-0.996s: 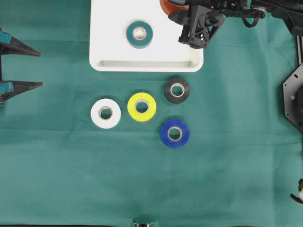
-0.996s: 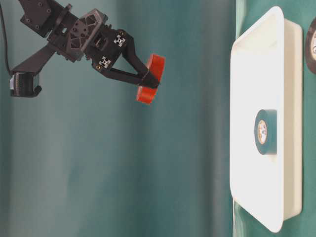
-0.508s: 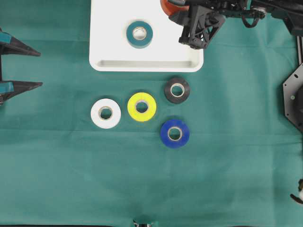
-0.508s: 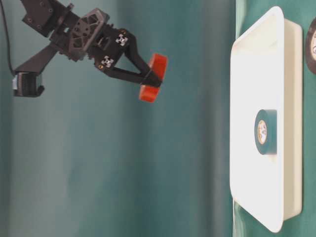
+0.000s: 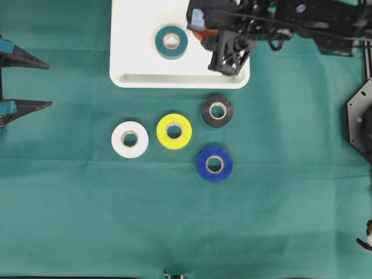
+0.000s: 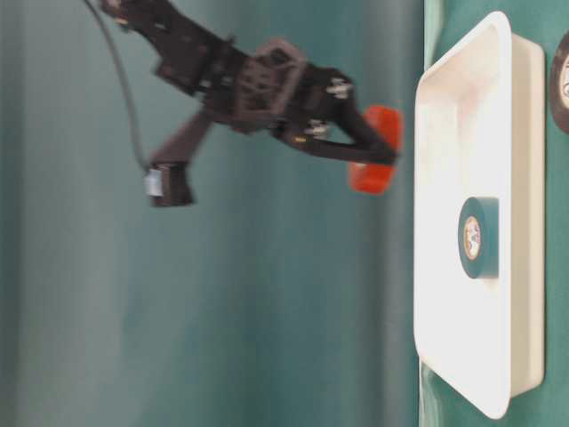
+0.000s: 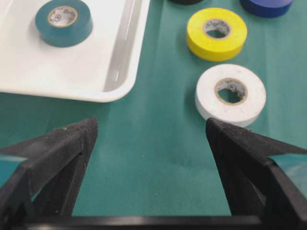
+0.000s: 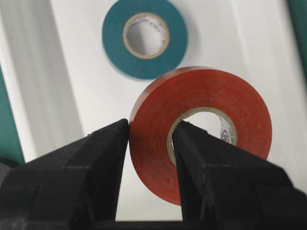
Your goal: Pick up the tape from a random location and place it into the white case.
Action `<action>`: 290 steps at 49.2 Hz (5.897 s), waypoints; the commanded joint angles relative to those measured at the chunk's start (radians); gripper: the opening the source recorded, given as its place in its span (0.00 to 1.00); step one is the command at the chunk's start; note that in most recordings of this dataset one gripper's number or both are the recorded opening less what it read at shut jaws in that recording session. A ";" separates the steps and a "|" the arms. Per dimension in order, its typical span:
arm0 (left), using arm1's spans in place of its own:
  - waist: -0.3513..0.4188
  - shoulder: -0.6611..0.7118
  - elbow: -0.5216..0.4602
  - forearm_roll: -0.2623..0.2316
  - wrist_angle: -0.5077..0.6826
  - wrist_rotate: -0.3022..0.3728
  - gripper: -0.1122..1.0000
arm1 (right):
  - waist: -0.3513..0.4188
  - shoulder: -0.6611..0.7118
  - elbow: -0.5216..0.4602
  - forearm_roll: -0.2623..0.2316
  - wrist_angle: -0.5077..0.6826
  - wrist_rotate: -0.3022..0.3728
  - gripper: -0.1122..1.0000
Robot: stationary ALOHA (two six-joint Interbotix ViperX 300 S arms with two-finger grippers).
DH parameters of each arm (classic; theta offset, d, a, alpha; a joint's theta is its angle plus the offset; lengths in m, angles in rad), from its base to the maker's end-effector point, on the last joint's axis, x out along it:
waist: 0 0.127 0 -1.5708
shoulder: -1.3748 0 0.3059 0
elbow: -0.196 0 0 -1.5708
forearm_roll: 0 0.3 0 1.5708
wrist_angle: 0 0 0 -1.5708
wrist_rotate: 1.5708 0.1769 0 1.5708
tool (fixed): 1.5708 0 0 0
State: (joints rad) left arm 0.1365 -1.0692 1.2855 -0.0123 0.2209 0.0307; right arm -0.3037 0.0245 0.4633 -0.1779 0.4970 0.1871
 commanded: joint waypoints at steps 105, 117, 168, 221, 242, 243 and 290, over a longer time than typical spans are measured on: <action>0.006 0.011 -0.011 -0.002 -0.005 0.000 0.99 | -0.011 -0.202 -0.069 -0.038 0.120 -0.008 0.87; 0.006 0.011 -0.011 -0.002 -0.005 0.002 0.99 | -0.005 -0.232 -0.071 -0.037 0.130 -0.006 0.87; 0.006 0.011 -0.009 -0.002 -0.005 0.000 0.99 | 0.002 -0.233 -0.071 -0.038 0.133 -0.006 0.87; 0.006 0.011 -0.011 0.000 0.008 0.000 0.99 | 0.333 -0.230 -0.061 -0.035 0.133 0.077 0.86; 0.006 0.011 -0.011 -0.002 0.009 0.000 0.99 | 0.333 -0.383 0.052 -0.040 0.100 0.071 0.85; 0.006 0.009 -0.011 -0.002 0.009 0.000 0.99 | 0.333 -0.400 0.064 -0.038 0.092 0.072 0.85; 0.006 0.009 -0.009 -0.002 0.003 0.000 0.99 | 0.313 -0.815 0.713 -0.012 -0.471 0.124 0.85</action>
State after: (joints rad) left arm 0.1396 -1.0692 1.2855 -0.0123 0.2316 0.0307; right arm 0.0107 -0.8038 1.1735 -0.1933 0.0629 0.3099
